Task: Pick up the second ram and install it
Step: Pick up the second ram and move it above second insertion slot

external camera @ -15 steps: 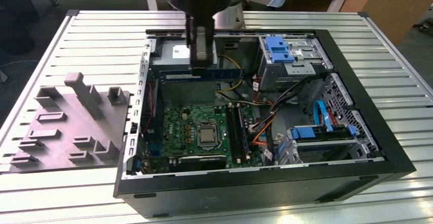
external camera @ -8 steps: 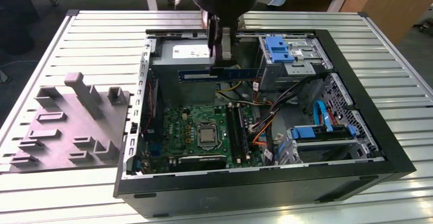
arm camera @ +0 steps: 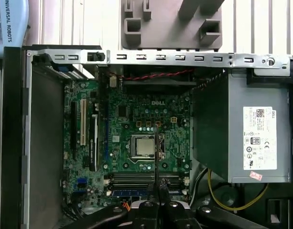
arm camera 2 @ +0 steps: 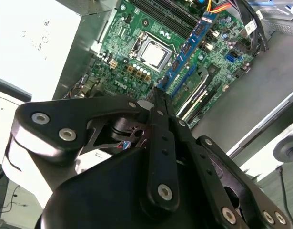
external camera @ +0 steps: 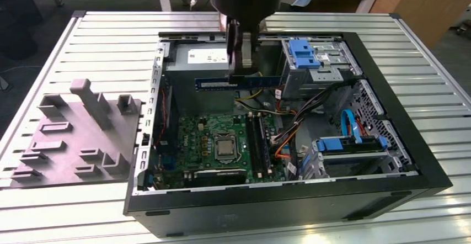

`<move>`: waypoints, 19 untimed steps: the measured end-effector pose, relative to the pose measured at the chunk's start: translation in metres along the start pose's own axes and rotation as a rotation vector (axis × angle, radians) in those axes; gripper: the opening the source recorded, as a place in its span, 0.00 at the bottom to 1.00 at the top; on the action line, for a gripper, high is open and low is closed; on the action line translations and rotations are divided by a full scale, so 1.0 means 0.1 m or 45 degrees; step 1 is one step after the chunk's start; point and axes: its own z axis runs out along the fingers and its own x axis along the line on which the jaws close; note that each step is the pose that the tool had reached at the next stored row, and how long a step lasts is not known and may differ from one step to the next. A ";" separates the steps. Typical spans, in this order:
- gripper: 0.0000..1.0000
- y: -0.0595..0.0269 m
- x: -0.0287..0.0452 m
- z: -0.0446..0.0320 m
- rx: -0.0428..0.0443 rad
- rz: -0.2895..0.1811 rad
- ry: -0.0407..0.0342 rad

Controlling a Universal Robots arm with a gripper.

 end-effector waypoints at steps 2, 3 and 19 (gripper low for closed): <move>0.11 0.000 0.001 0.025 0.000 0.002 -0.0001; 0.11 -0.001 0.002 0.037 0.000 0.003 -0.0001; 0.11 -0.013 0.013 0.280 0.001 0.026 -0.0066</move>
